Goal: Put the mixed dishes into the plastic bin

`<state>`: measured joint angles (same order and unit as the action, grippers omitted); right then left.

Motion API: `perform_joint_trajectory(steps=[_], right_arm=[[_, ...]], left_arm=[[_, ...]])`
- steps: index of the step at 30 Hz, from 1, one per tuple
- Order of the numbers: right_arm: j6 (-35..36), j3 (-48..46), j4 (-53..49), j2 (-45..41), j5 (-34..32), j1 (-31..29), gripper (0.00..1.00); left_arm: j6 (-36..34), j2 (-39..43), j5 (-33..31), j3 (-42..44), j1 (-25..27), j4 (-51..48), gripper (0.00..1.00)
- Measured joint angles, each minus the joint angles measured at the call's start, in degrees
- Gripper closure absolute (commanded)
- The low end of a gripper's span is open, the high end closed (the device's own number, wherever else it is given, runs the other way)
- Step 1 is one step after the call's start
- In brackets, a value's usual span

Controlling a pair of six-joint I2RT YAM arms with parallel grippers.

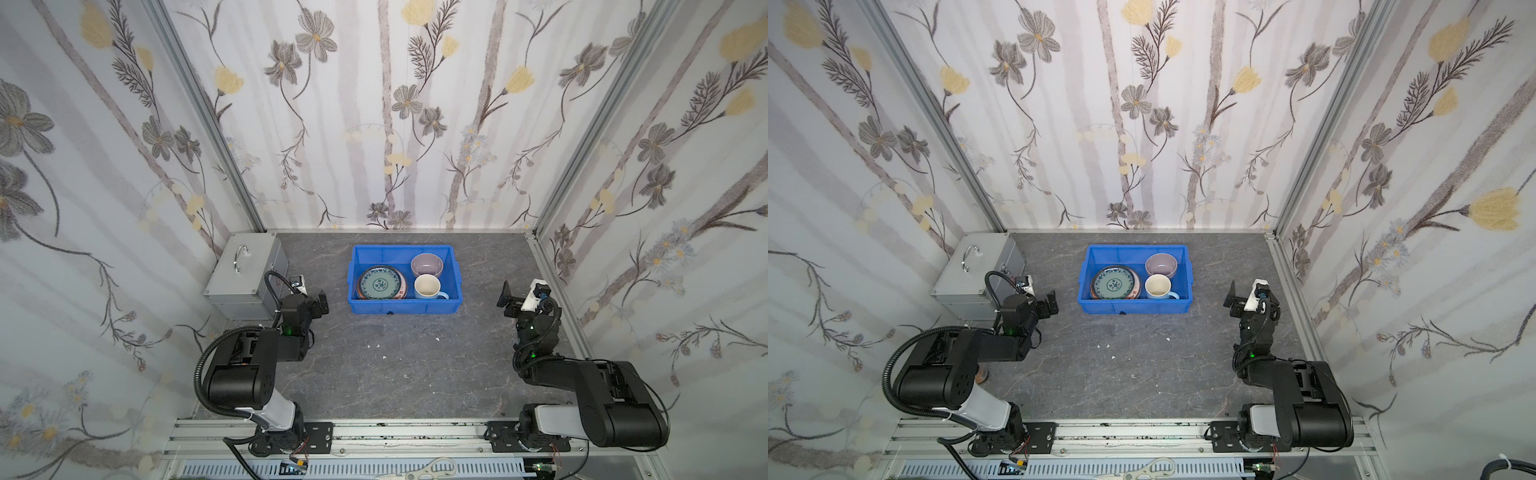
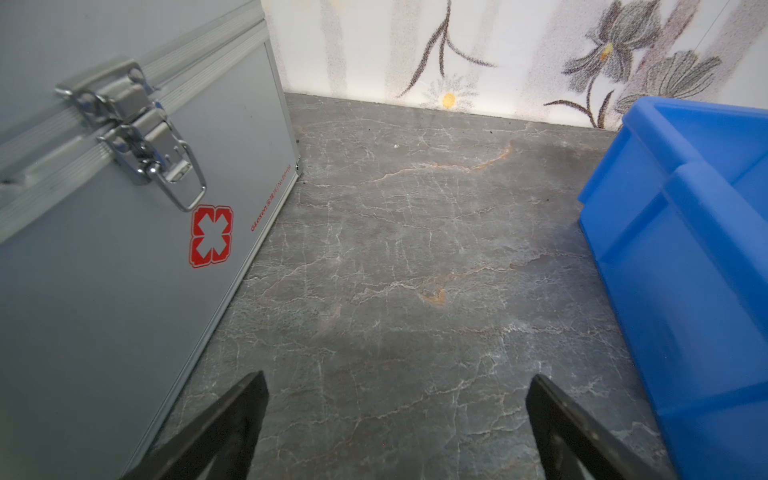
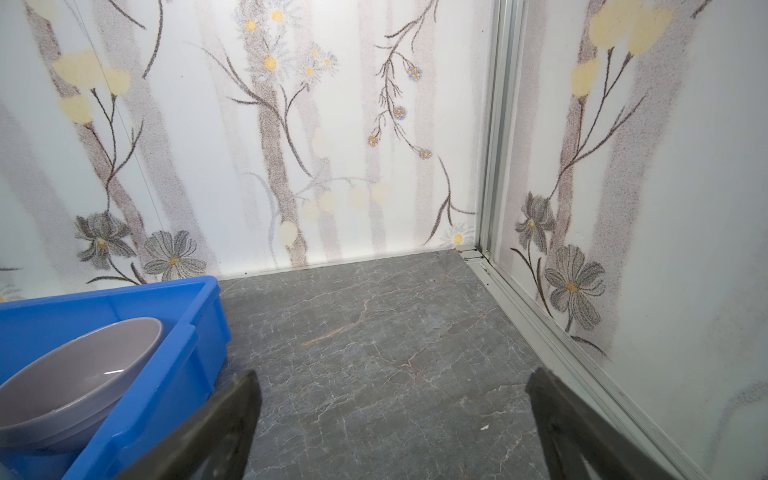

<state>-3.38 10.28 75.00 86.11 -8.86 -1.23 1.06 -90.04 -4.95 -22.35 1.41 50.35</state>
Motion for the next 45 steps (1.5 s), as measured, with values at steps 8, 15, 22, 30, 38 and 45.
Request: perform_joint_trajectory(steps=[8,15,22,30,38,45], right_arm=[[0.0,0.0,0.0,0.0,0.0,0.02,0.0],[0.0,0.0,0.0,0.0,0.0,0.0,0.0],[0.0,0.0,0.0,0.0,0.0,0.0,0.0],[0.0,0.0,0.0,0.0,0.0,0.0,0.0],[0.0,0.0,0.0,0.0,0.0,0.0,0.0],[0.02,0.0,-0.02,0.09,0.04,-0.07,0.0]], left_arm=[[0.0,0.0,0.0,0.0,0.0,0.02,0.0],[0.0,0.0,0.0,0.0,0.0,0.02,0.0],[0.0,0.0,0.0,0.0,0.0,0.02,0.0],[-0.28,0.0,-1.68,0.61,0.96,0.81,0.0],[-0.68,0.0,-2.49,0.61,1.11,1.22,0.0],[-0.83,0.0,-2.49,0.61,1.09,1.77,0.0]])
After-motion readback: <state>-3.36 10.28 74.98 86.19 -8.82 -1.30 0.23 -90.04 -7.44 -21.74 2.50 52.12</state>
